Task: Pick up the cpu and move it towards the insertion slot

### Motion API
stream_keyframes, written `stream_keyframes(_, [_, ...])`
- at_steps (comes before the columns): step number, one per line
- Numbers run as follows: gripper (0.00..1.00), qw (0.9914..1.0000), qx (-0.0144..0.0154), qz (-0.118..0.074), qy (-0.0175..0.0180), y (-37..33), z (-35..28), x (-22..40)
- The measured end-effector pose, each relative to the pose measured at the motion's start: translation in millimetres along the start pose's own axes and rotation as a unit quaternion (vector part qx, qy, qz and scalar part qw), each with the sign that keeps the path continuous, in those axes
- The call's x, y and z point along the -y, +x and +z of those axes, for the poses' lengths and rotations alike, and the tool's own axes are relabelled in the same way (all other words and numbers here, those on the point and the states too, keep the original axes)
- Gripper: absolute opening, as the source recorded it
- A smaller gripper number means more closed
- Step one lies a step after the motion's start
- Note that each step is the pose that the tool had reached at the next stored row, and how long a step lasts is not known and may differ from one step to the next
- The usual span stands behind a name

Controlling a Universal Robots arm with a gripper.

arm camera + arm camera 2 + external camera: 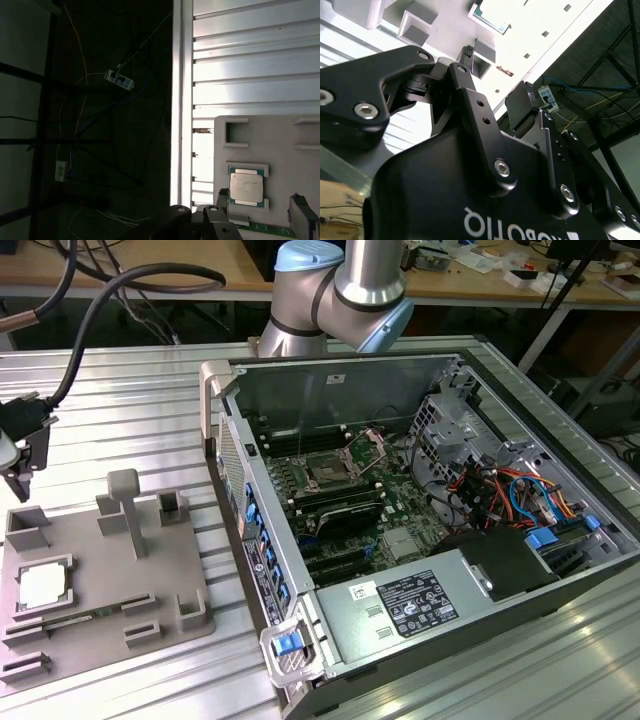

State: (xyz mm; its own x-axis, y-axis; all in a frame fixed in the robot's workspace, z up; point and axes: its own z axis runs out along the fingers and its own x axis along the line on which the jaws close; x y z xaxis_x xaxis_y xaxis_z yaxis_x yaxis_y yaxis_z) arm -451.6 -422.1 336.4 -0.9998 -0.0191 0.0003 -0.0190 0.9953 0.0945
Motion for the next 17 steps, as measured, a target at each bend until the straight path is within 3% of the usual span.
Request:
stream_keyframes(7, [0.55, 1.00000, 0.0000, 0.000, 0.0000, 0.1, 3.9, 5.4])
stream_keyframes(17, [0.55, 1.00000, 0.0000, 0.000, 0.0001, 0.1, 5.3, 7.8])
